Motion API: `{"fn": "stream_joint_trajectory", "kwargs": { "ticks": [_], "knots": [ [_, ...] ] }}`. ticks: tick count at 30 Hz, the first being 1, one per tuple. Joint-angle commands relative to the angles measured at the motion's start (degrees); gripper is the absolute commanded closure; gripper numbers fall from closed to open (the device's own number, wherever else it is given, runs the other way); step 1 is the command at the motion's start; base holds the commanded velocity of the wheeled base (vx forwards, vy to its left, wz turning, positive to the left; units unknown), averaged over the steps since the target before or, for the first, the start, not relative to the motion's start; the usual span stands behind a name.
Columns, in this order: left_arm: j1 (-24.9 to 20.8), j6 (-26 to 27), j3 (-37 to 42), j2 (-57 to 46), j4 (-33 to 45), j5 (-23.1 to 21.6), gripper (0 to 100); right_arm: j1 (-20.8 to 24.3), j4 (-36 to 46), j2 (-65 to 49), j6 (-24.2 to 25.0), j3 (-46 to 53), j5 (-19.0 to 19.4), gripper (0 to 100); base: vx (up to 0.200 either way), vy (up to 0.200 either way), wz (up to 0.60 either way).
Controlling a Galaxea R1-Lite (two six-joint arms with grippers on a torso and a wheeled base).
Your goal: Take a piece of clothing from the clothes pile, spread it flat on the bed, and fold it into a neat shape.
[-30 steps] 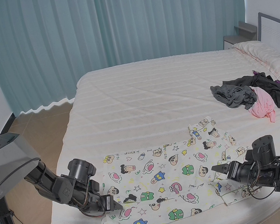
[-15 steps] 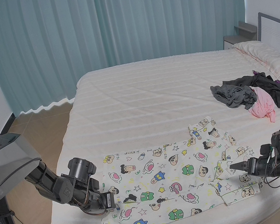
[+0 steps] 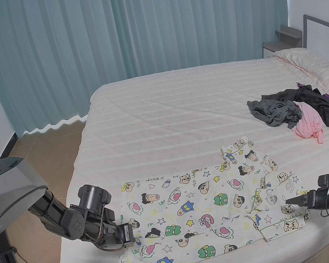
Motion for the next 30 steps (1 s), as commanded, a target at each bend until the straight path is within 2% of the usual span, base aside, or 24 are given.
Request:
{"fn": "stream_joint_trajectory", "kwargs": {
  "ticks": [1, 6, 11, 18, 19, 30],
  "knots": [
    [0.17, -0.06, 0.45, -0.12, 0.01, -0.03, 100, -1.66, -7.99, 5.63, 0.70, 0.51, 1.00, 0, 0.000, 0.000, 0.00],
    [0.17, -0.06, 0.71, -0.12, 0.01, -0.03, 100, -2.10, -15.90, 10.47, 0.52, 1.56, 0.73, 0, 0.000, 0.000, 0.00],
    [0.17, -0.06, 0.62, -0.12, 0.01, -0.12, 100, -1.66, -15.38, 11.35, 0.43, 1.74, 0.91, 0, 0.000, 0.000, 0.00],
    [0.17, -0.15, 0.54, -0.12, -0.08, -0.12, 100, 1.86, -15.46, 13.81, 0.43, 0.42, 0.82, 0, 0.000, 0.000, 0.00],
    [0.17, -0.15, 0.45, -0.12, -0.08, -0.12, 100, 1.95, -15.46, 13.98, 0.52, 0.42, 0.82, 100, 0.000, 0.000, 0.00],
    [0.26, -0.41, 0.18, -0.03, 0.01, -0.12, 100, 0.45, -15.46, 13.63, 0.87, 0.33, 1.35, 100, 0.000, 0.000, 0.00]
  ]
}}
